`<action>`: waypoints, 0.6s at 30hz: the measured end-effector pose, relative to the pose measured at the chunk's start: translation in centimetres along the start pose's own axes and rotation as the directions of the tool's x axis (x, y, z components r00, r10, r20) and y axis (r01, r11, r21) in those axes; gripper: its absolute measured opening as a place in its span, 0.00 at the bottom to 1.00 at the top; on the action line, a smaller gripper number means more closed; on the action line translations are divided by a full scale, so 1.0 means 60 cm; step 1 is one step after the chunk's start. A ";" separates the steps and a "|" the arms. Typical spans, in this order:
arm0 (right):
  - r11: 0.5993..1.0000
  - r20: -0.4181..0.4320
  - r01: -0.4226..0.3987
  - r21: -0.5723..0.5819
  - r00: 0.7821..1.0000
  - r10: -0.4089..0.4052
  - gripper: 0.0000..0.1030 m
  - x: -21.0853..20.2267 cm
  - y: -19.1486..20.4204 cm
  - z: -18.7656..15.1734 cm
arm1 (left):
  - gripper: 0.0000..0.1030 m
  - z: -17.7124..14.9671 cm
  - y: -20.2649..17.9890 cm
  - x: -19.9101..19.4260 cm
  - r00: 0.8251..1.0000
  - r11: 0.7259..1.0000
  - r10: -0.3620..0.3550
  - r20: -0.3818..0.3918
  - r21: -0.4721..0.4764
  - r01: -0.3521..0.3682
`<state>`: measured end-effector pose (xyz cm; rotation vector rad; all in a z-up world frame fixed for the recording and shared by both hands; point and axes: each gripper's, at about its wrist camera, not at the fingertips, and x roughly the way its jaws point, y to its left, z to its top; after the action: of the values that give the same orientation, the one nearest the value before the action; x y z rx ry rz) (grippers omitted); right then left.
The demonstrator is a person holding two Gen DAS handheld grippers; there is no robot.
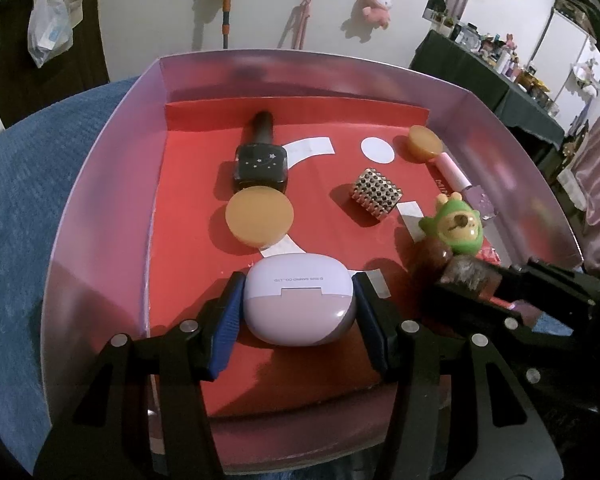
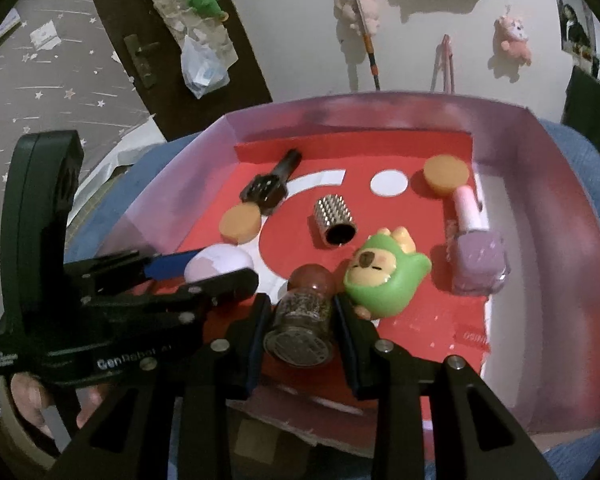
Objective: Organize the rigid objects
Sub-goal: 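Carry the lilac earbud case and glass jar over the red tray, then lower both items onto the tray floor and open both grippers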
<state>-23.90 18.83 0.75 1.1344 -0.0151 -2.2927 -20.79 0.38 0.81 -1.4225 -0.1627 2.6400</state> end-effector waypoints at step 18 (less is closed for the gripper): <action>0.989 0.058 0.145 0.025 0.987 -0.147 0.34 0.001 -0.024 0.009 | 0.50 -0.003 -0.004 -0.001 1.000 1.000 0.019 0.011 0.013 -0.019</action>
<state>-25.03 19.87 0.67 1.1100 0.0223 -2.4605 -20.56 0.63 0.81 -1.4130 -0.1334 2.6590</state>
